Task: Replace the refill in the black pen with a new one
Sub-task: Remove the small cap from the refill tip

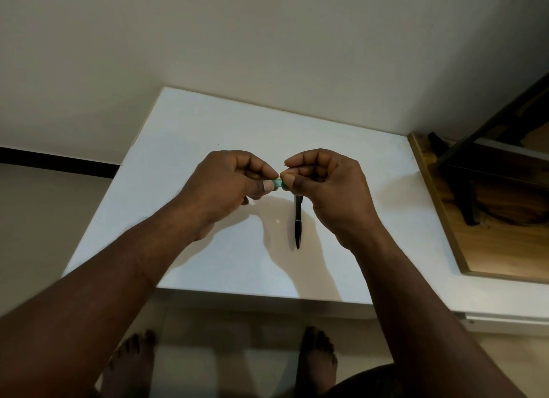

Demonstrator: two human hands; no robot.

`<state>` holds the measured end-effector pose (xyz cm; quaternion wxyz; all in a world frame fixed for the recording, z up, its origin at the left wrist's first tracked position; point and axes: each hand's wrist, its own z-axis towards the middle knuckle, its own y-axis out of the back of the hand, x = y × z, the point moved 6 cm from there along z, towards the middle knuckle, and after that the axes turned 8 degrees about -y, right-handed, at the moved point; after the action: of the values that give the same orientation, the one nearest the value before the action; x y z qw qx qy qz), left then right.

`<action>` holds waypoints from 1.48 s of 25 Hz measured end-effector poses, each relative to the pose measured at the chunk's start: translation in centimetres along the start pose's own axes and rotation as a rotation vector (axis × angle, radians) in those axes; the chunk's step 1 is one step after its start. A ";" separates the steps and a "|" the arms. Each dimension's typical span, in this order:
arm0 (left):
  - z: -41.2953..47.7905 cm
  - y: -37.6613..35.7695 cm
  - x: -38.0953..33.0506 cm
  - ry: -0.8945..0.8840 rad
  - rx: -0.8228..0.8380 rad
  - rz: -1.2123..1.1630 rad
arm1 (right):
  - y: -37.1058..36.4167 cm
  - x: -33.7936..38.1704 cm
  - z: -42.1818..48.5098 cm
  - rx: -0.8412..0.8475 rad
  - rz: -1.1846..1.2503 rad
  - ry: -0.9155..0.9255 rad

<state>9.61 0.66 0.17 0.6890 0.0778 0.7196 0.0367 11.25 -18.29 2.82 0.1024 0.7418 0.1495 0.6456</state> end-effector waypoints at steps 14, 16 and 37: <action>0.0 0.0 -0.1 0.011 0.017 -0.091 | -0.6 -1.3 0.2 0.119 0.297 -0.135; -0.1 0.0 0.0 0.016 0.012 -0.061 | -0.8 -1.5 0.1 0.120 0.299 -0.147; 0.4 -0.3 1.4 -0.140 -0.136 1.111 | 1.9 -0.2 0.0 -0.133 0.226 -0.119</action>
<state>9.93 0.57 -1.31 0.6158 0.4027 0.5192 0.4349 11.40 -20.18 3.28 0.0867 0.7825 0.0155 0.6164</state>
